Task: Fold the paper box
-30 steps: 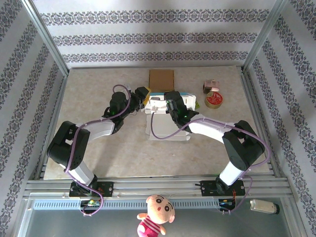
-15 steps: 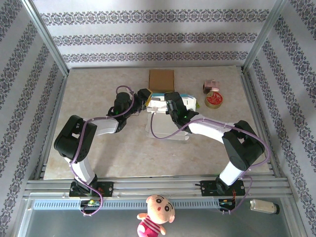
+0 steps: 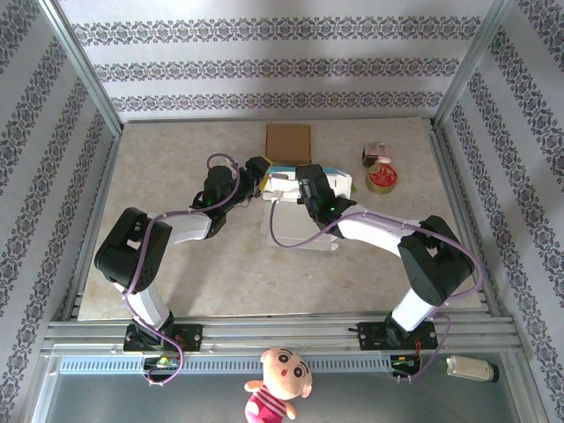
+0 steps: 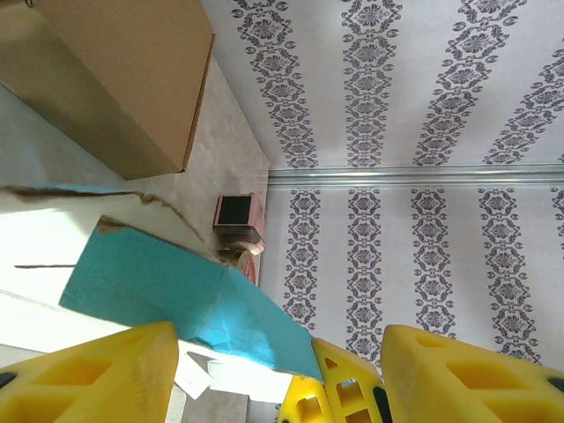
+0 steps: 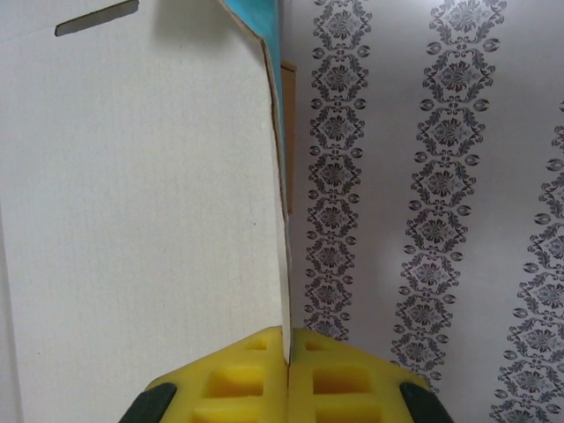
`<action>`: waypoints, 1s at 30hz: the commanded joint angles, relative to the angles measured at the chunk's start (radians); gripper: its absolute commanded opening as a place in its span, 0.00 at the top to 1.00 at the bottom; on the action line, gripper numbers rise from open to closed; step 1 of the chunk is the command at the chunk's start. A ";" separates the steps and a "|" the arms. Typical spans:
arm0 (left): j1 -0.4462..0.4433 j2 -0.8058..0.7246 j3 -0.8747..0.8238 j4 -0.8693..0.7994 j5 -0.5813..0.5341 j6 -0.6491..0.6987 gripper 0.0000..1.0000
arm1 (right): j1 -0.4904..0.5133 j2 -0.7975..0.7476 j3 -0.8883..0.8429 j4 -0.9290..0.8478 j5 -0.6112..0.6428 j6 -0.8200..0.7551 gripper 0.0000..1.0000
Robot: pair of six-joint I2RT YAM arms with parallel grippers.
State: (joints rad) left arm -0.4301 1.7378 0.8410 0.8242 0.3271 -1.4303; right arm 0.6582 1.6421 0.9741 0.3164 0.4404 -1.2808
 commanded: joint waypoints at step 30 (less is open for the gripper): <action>-0.057 0.118 0.130 0.172 -0.109 -0.094 0.82 | 0.032 -0.091 -0.108 -0.004 -0.026 0.115 0.96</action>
State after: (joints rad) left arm -0.4839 1.8729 0.9535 0.9207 0.2420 -1.5272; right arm 0.6724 1.5726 0.8928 0.3347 0.4366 -1.1965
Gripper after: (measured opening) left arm 0.186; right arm 0.048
